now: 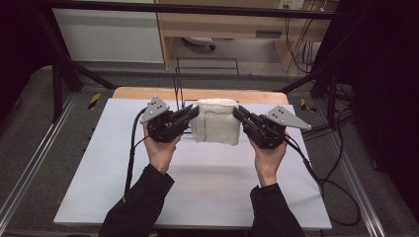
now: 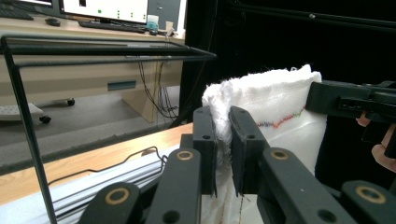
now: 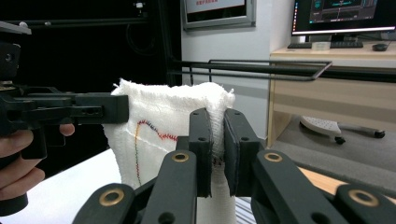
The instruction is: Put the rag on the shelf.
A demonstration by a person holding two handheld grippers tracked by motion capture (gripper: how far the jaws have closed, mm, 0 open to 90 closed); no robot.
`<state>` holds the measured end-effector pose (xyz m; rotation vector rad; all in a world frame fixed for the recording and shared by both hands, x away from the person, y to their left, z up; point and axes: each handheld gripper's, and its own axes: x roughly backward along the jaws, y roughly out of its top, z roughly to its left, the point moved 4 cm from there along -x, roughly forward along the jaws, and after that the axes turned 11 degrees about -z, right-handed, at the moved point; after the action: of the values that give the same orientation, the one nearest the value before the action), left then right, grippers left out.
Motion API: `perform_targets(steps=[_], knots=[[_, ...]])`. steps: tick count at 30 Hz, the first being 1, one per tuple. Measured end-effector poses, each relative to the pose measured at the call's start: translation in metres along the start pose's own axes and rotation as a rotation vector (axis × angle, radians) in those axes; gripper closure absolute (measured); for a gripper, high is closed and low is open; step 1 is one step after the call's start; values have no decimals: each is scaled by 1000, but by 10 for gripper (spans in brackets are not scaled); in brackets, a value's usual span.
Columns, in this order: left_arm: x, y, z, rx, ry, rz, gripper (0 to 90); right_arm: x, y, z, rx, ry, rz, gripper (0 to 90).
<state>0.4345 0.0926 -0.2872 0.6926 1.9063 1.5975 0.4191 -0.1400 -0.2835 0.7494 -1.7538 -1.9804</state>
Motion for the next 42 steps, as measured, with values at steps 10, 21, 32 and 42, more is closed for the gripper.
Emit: perform_targets(steps=[10, 21, 32, 42], knots=[[-3, 17, 6, -4, 9, -22, 813, -13, 15, 2, 12, -3, -38, 827], [-5, 42, 14, -27, 21, -60, 813, -28, 35, 4, 38, -3, -62, 827], [-10, 64, 23, -36, 37, -83, 813, -45, 55, 5, 63, -10, -83, 827], [-16, 80, 31, -43, 40, -99, 813, -58, 68, 5, 70, -17, -98, 827]])
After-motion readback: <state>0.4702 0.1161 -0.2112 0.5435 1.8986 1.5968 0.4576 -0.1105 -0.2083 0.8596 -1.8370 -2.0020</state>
